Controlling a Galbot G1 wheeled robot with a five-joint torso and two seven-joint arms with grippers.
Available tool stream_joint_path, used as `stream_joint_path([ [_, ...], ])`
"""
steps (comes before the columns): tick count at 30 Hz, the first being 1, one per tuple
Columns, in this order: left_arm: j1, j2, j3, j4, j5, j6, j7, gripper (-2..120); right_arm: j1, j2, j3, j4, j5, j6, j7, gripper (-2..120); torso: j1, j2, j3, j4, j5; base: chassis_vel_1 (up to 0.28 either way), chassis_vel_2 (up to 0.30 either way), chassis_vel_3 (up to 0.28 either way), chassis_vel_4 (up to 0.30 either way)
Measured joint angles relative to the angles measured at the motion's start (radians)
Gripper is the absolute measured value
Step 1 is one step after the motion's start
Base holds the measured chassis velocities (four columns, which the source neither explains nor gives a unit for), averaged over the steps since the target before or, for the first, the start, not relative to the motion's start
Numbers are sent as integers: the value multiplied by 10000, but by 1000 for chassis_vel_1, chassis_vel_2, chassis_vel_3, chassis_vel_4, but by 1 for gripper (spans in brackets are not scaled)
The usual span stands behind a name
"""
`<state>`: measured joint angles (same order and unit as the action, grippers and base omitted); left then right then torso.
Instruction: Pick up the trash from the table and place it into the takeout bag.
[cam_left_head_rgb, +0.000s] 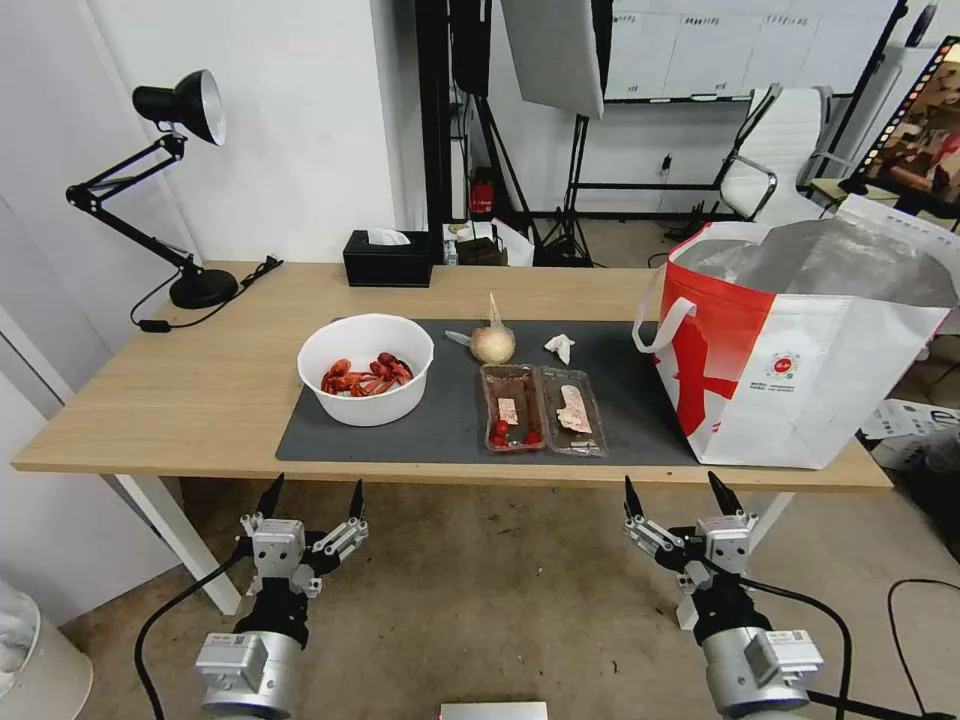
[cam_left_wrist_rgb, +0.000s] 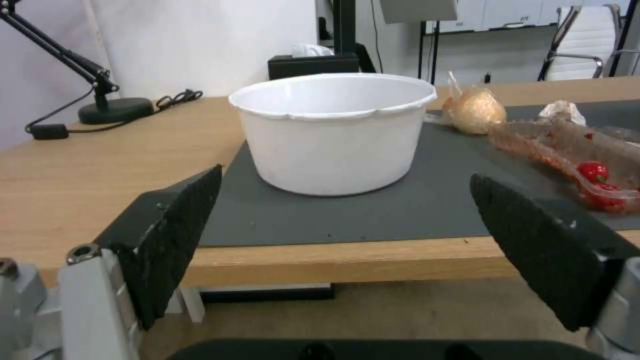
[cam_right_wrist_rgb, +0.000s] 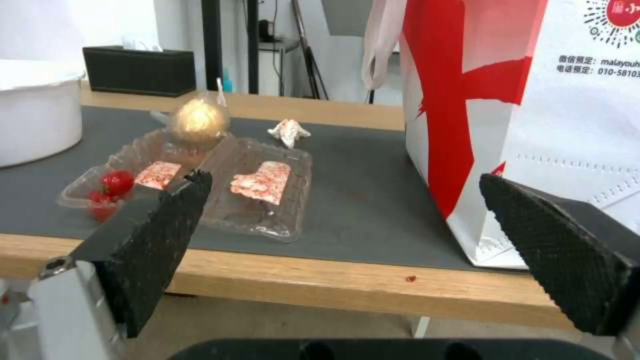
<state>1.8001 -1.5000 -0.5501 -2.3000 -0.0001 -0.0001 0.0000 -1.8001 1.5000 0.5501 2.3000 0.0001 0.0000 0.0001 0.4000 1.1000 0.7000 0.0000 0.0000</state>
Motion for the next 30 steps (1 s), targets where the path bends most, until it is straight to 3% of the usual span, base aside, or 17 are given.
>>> stream_joint_path([
  [30, -101, 98, 71, 1, -132, 82, -124, 100, 112, -254, 52, 0, 300, -270, 13, 100, 0, 0, 0, 0, 1, 0, 0, 0, 0],
])
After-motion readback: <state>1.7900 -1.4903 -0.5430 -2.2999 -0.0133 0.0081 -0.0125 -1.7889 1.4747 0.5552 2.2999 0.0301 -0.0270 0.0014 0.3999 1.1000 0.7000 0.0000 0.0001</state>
